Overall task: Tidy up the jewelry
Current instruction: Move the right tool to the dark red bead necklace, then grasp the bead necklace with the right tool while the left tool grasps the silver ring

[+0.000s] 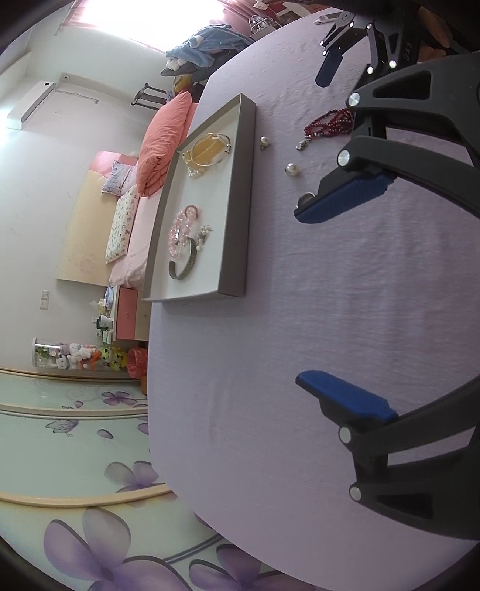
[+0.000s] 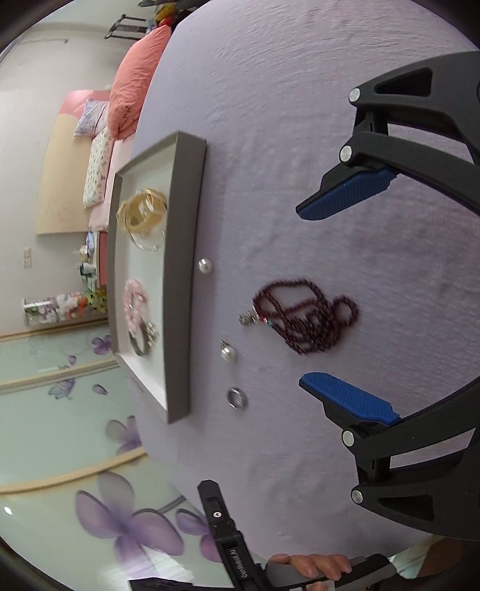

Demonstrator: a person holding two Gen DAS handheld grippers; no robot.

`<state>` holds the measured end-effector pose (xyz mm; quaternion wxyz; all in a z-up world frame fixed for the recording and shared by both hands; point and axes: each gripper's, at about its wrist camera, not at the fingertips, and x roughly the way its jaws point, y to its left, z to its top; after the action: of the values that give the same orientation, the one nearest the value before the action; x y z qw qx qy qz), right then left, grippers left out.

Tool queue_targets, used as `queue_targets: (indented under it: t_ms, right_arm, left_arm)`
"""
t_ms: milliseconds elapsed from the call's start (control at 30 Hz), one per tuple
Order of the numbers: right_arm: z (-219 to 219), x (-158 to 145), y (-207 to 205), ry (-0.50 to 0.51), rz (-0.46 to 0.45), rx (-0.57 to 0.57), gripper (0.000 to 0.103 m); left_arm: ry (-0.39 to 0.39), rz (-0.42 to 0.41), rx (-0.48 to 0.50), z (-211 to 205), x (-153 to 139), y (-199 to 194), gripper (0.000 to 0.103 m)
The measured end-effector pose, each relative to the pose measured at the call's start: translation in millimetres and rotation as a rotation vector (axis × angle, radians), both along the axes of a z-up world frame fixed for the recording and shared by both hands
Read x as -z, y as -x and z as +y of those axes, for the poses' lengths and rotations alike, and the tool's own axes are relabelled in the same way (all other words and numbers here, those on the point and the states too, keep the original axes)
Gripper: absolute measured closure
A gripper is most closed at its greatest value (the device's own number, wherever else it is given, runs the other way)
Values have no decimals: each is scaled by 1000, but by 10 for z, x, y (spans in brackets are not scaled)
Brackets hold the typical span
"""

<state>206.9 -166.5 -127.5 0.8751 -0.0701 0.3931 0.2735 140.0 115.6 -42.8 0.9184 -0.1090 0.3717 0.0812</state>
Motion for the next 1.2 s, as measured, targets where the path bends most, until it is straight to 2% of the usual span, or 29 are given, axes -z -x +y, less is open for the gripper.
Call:
queue_targets:
  t_ms: [167,367,567,667,767,900,1033,1200]
  right_arm:
    - [104,55,19,46,2,-11,17]
    - [191,116,-24,103,16,10,30]
    - [204,102,-68,102,12,19,39]
    - [206,91,-87,100,8,14,48]
    - [197,78,-72,95,2,2,69]
    - [169,73,-65,86,6,-1,88]
    - [152,64,-68,84,8,7,94]
    - [52,49,-72,74,12,27,95]
  left_arm:
    - [-2,2,-12,42,-18,28,21]
    - [-1,1,-12,47,-35,8,21]
    - [-6,5,-7,17,-46,-29,21]
    - [-8,6,-6,14,-47,-34,21]
    - [-11,11,-4,-5,-31,-54,21]
    - [-13,20,1,-56,4,-78,21]
    - [-19,24,12,-122,21,-87,21]
    - [-23,30,29,-181,46,-95,21]
